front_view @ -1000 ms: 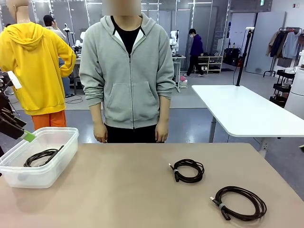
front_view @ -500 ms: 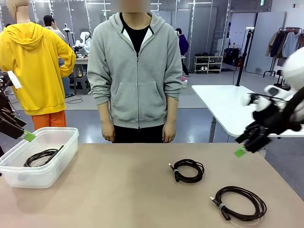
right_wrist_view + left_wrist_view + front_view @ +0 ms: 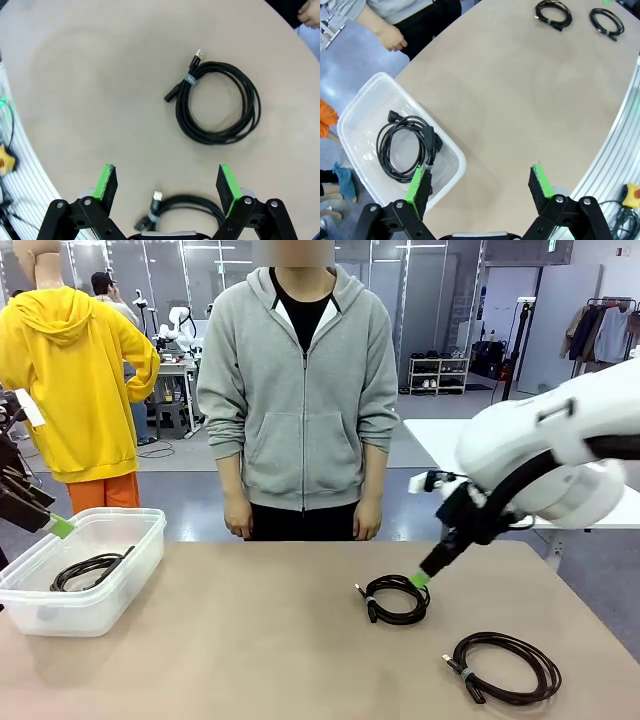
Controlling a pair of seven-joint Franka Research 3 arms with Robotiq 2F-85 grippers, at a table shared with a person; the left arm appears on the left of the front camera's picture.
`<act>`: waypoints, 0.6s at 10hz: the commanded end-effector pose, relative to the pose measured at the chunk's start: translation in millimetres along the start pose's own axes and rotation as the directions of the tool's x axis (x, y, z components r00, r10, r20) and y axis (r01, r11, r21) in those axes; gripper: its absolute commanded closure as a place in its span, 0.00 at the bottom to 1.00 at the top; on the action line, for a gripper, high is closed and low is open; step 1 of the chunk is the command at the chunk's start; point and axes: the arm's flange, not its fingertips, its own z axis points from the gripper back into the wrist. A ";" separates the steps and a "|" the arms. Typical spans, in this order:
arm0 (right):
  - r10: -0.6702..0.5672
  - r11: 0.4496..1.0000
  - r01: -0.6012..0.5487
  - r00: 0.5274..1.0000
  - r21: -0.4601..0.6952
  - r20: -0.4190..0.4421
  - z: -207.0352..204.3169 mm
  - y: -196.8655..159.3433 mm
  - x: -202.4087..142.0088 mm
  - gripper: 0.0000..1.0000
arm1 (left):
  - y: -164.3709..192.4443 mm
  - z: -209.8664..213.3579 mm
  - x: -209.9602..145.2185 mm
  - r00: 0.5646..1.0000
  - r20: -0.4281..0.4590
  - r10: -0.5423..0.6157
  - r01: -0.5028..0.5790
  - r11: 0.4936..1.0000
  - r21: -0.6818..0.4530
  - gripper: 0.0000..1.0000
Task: Organize and store the cables.
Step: Place the USB Extension Cable into the Organizing box.
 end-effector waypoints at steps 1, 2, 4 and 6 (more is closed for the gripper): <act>-0.132 0.988 0.124 0.988 -0.090 -0.079 -26.0 10.4 37.4 0.00 | 1.2 -0.1 4.1 1.000 -0.008 0.016 -0.016 1.000 0.011 0.00; -0.156 0.982 0.144 0.984 -0.123 -0.091 -42.0 16.2 50.0 0.00 | 1.2 -0.1 4.1 1.000 -0.008 0.016 -0.016 1.000 0.011 0.00; -0.189 0.977 0.172 0.972 -0.124 -0.141 -72.6 20.9 70.5 0.00 | 1.2 -0.1 4.1 1.000 -0.008 0.016 -0.016 1.000 0.011 0.00; -0.212 0.973 0.195 0.966 -0.123 -0.148 -81.8 22.0 81.2 0.00 | 1.2 -0.1 4.1 1.000 -0.008 0.016 -0.016 1.000 0.011 0.00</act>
